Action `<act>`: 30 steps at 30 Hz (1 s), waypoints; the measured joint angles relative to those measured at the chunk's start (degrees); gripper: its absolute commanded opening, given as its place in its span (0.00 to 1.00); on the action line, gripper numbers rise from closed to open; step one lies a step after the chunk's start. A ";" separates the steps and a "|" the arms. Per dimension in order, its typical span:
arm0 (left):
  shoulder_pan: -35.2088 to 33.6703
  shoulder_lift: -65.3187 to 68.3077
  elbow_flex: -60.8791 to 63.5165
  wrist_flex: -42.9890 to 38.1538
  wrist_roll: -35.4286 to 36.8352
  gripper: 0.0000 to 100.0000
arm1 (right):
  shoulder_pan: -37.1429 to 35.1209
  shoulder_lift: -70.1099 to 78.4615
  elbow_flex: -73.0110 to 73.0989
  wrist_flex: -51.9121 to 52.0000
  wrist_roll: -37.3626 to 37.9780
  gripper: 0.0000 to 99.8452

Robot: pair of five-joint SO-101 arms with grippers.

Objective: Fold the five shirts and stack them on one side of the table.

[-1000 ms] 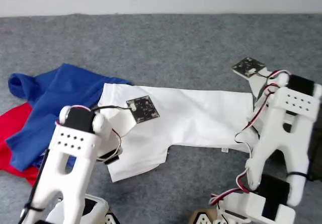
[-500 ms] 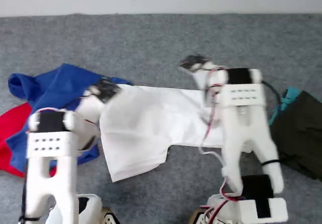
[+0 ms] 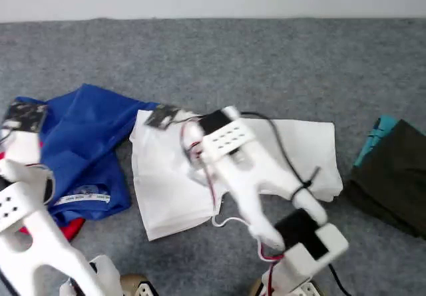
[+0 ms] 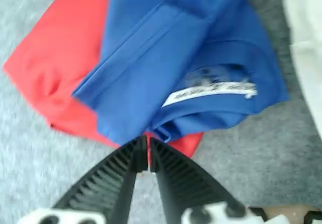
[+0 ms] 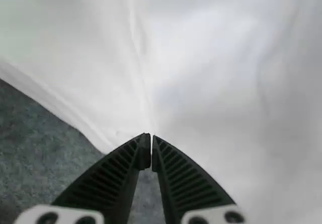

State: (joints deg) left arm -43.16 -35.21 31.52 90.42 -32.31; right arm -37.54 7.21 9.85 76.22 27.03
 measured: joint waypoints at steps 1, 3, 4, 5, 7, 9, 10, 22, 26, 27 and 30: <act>-0.88 0.00 0.00 0.00 0.00 0.02 | -1.32 1.32 0.00 -2.11 0.00 0.01; -1.93 0.00 0.00 0.00 0.00 0.02 | -3.78 3.87 0.00 -6.68 -0.09 0.01; -2.37 0.00 0.00 0.00 0.00 0.02 | -4.75 5.36 0.00 -8.97 -0.09 0.01; -2.64 0.00 0.00 0.00 0.00 0.02 | -5.45 6.59 0.00 -11.16 -0.26 0.01; -2.99 0.00 0.00 0.00 0.00 0.02 | -6.77 8.70 0.00 -14.68 -0.26 0.01; -3.08 0.00 0.00 0.00 0.00 0.02 | -8.35 10.02 0.00 -17.05 -0.26 0.01; -3.16 0.00 0.00 0.00 0.00 0.02 | -9.23 10.55 0.00 -18.02 -0.26 0.01; -3.16 0.00 0.00 0.00 0.00 0.02 | -13.71 12.13 -2.11 -18.55 -0.26 0.01; -3.16 0.00 0.00 0.00 0.00 0.02 | -13.01 11.08 -7.47 -10.90 -0.26 0.01; -3.16 0.00 0.00 -0.26 0.00 0.02 | -13.01 10.81 -8.70 -8.62 -0.26 0.01; -3.16 0.00 0.00 -1.49 0.00 0.02 | -13.01 10.55 -11.43 -1.05 -0.26 0.02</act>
State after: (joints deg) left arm -46.33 -35.21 31.52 88.92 -32.31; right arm -50.55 17.76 -1.58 75.16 26.77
